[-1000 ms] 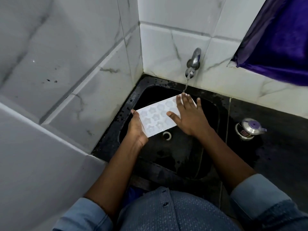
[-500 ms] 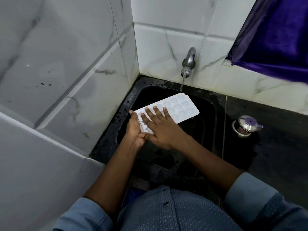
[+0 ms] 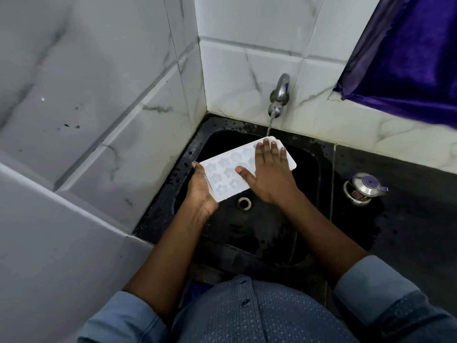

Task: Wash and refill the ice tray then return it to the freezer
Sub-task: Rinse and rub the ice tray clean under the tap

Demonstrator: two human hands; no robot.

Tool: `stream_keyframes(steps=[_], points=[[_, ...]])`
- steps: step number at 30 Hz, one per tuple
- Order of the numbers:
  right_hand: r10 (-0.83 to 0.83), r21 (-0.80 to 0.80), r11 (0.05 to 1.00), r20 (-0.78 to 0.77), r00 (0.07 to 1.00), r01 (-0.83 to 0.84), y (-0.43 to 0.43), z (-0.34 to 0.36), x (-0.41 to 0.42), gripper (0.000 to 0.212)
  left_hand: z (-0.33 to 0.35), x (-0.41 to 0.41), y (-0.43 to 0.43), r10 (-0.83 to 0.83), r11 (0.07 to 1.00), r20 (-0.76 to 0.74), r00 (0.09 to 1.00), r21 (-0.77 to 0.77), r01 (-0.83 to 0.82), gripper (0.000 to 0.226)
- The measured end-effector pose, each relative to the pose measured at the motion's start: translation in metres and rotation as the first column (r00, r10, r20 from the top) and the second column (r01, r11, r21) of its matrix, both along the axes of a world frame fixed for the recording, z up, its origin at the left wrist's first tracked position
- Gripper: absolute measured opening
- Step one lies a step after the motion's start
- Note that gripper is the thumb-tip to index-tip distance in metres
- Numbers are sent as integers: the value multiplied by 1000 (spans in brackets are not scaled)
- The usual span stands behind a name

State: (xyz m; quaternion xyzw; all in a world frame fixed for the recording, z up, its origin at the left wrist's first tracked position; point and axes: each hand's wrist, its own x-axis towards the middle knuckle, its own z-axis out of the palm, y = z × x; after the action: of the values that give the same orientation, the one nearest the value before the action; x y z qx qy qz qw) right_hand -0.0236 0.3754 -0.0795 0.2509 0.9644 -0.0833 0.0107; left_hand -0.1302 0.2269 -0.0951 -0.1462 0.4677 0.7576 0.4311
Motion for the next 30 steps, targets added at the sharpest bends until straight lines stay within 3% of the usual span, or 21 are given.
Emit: stream_keyframes(steps=[5, 10, 12, 16, 20, 23, 25, 27, 30], points=[[214, -61, 975, 20, 977, -213, -32, 0, -10, 118, -1, -1, 9, -12, 998, -10, 1000, 58, 13, 93], [472, -20, 881, -23, 881, -473, -55, -9, -15, 91, -2, 13, 16, 66, 996, -21, 998, 65, -65, 59], [495, -6, 869, -30, 868, -495, -50, -10, -15, 91, -1, 13, 16, 46, 997, -14, 999, 64, -45, 60], [449, 3, 893, -5, 893, -449, -28, -5, -12, 102, 0, 3, 12, -3, 994, 39, 999, 112, -1, 77], [259, -27, 966, 29, 966, -258, 6, -7, -6, 103, -9, -3, 11, -30, 992, 32, 999, 124, 26, 93], [62, -10, 998, 38, 997, -62, 29, -10, -3, 97, -12, -7, 12, -11, 998, 25, 1000, 63, 10, 90], [6, -11, 1000, 40, 999, -6, 29, -9, -6, 106, -10, -6, 18, -6, 998, 22, 1000, 60, 4, 88], [58, -23, 998, 42, 997, -57, 19, -7, -11, 112, -7, -4, 26, -18, 995, 33, 999, 95, 14, 89], [256, -31, 966, 21, 967, -255, -2, -10, -16, 105, -2, -6, 43, -43, 993, 9, 999, 114, 41, 85]])
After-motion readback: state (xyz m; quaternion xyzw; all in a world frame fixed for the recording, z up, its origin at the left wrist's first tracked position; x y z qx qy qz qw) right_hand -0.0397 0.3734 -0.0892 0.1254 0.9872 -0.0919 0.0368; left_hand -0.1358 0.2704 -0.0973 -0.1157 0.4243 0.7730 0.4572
